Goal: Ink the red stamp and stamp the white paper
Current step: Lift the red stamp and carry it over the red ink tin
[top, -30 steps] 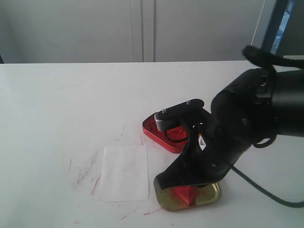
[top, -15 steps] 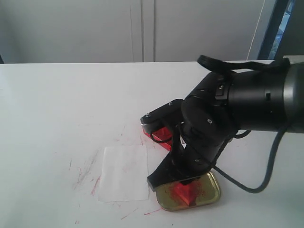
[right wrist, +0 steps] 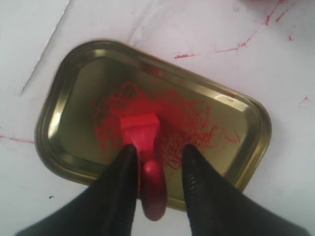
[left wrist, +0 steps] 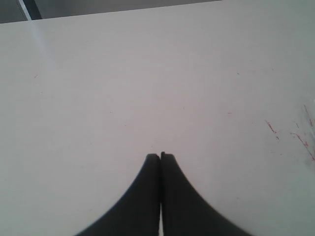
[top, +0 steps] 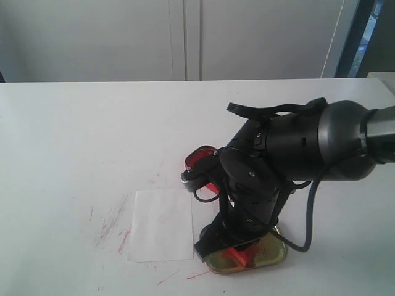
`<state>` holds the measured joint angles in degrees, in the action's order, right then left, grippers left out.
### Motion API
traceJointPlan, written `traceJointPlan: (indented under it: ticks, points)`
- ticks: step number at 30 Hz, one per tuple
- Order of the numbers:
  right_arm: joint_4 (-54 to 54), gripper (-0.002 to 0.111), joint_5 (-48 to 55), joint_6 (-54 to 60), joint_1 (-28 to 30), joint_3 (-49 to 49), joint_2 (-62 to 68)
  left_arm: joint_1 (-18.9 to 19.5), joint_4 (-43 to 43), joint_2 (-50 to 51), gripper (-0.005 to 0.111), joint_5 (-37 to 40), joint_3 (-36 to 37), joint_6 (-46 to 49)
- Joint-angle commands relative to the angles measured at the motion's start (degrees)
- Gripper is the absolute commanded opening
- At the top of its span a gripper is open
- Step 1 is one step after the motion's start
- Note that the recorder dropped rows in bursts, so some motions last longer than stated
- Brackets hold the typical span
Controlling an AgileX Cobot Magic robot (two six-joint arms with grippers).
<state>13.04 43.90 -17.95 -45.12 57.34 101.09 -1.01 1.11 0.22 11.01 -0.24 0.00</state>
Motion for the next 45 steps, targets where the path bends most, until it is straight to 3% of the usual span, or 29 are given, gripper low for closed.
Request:
traceJointPlan:
  ticks: [1,17,19,22,30,45]
  points:
    - [0.45,0.03,-0.29,-0.1,-0.16,0.24,0.77,-0.37,0.42,-0.22,0.0,-0.48,0.24,0.0]
    - [-0.75,0.03,-0.29,-0.1,-0.16,0.24,2.43,-0.37,0.42,-0.22,0.0,-0.48,0.24,0.0]
    - [-0.75,0.026,0.21,-0.1,-0.16,0.24,2.43,-0.37,0.42,-0.22,0.0,-0.48,0.24,0.0]
    - [-0.75,0.0,1.06,-0.1,-0.16,0.24,2.43,-0.37,0.42,-0.22,0.0,-0.48,0.24,0.0]
    - [-0.75,0.0,1.42,-0.44,-0.16,0.38,2.13,-0.37,0.42,-0.22,0.0,-0.48,0.24,0.0]
    - [0.82,0.0,4.86,-0.17,2.09,10.01,-4.31,-0.37,0.42,-0.22,0.0,-0.48,0.24,0.0]
